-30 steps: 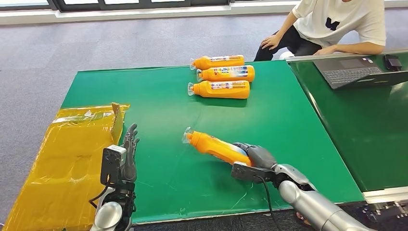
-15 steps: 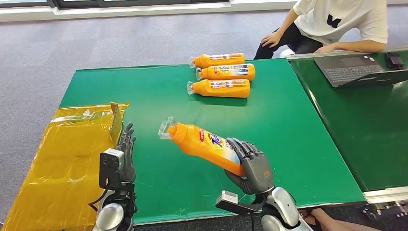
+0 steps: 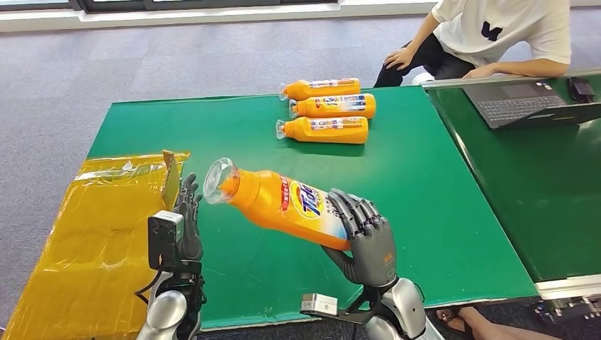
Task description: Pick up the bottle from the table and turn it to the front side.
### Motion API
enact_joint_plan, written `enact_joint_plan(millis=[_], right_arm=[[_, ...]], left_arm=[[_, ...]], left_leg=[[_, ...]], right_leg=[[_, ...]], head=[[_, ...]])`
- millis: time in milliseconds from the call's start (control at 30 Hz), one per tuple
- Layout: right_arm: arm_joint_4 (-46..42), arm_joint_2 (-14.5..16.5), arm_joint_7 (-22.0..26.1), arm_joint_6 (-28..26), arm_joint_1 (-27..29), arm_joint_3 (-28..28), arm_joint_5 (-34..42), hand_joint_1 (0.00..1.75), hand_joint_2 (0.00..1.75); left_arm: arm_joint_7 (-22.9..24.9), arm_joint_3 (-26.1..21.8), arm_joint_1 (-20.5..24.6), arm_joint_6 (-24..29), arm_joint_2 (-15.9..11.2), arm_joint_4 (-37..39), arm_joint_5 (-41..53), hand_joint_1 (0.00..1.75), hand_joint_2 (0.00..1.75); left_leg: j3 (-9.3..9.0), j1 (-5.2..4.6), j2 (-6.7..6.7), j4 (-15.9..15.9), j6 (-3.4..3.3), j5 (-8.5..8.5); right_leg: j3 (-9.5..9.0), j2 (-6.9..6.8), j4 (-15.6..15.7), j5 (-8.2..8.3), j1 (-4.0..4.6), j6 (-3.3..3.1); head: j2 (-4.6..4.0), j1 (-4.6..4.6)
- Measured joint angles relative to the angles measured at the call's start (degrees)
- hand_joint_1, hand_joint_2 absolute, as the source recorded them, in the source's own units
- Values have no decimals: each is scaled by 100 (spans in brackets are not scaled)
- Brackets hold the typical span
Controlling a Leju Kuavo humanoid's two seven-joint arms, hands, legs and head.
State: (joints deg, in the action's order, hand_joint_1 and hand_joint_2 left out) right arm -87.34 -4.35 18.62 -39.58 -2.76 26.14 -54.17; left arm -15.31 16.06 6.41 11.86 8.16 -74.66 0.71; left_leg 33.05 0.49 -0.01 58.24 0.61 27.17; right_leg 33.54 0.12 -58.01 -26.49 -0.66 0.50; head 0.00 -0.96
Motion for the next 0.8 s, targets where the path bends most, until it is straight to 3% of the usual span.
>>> enact_joint_plan(millis=[133,367,800], right_arm=[[32,140,248,-17,-44,-57,70,175,175],[573,452,658,15,-456,-114,1187,175,175],[924,622,702,81,-628,-122,1291,175,175]], left_arm=[[-120,48,55,-70,6,1,55,0,0],[-415,356,328,-788,-21,-38,185,0,0],[-542,507,467,-856,-42,-153,419,0,0]], left_leg=[[2,0,0,0,1,-1],[2,0,-1,0,3,-8],[8,0,-1,0,3,-7]], right_leg=[[0,0,0,0,1,0],[-2,-1,0,5,0,-2],[5,-1,-1,5,1,-4]], head=[[0,0],[0,0],[0,0]])
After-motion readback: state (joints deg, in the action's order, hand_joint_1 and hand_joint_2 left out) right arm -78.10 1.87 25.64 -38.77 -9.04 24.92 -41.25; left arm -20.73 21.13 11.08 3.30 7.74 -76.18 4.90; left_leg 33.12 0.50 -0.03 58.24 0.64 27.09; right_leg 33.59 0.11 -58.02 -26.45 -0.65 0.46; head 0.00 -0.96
